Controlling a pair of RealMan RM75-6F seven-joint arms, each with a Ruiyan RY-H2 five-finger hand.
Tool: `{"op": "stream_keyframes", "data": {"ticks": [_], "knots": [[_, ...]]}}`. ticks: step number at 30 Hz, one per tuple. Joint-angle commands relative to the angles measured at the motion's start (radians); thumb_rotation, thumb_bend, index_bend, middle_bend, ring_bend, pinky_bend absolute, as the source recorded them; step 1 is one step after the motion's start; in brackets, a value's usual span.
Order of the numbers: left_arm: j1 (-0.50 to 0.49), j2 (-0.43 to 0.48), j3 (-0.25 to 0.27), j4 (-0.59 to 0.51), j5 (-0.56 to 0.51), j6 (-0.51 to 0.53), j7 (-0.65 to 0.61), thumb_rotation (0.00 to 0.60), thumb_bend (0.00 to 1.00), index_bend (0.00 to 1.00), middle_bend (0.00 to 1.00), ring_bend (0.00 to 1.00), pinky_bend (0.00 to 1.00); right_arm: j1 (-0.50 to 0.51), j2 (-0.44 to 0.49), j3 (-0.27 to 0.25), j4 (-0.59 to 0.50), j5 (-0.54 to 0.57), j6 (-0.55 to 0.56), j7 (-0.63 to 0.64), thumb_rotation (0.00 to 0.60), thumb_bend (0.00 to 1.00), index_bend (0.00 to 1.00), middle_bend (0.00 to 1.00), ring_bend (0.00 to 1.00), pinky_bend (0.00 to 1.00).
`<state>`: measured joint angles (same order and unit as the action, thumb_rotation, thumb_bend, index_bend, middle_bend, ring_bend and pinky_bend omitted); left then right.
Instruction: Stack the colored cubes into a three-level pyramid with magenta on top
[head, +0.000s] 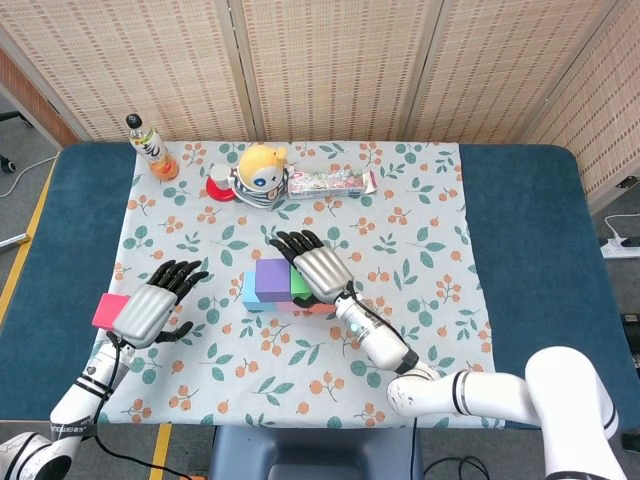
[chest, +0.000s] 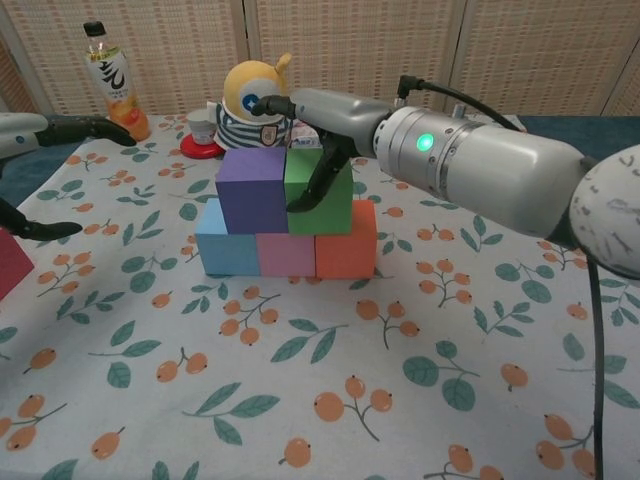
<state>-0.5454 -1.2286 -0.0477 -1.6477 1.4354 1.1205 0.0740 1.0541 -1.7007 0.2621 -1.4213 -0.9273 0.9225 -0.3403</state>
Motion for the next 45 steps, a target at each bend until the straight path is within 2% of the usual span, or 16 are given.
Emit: {"op": "stream_keyframes", "data": {"ticks": [1, 19, 45], "knots": [[0.001, 0.001, -0.001, 0.000, 0.002, 0.000, -0.002, 0.600, 0.32, 0.10, 0.01, 0.00, 0.01, 0.003, -0.008, 0.005, 0.009, -0.003, -0.002, -0.002, 0.600, 0.00, 0.00, 0.00, 0.00, 0.00], [0.007, 0.007, -0.003, -0.005, 0.015, -0.007, -0.013, 0.600, 0.32, 0.10, 0.01, 0.00, 0.01, -0.019, 0.004, 0.005, -0.006, -0.002, -0.008, -0.024, 0.600, 0.00, 0.00, 0.00, 0.00, 0.00], [0.012, 0.006, -0.003, 0.001, 0.024, -0.013, -0.027, 0.600, 0.32, 0.10, 0.01, 0.00, 0.01, -0.013, -0.035, 0.019, 0.047, 0.006, -0.016, -0.048, 0.600, 0.00, 0.00, 0.00, 0.00, 0.00]]}}
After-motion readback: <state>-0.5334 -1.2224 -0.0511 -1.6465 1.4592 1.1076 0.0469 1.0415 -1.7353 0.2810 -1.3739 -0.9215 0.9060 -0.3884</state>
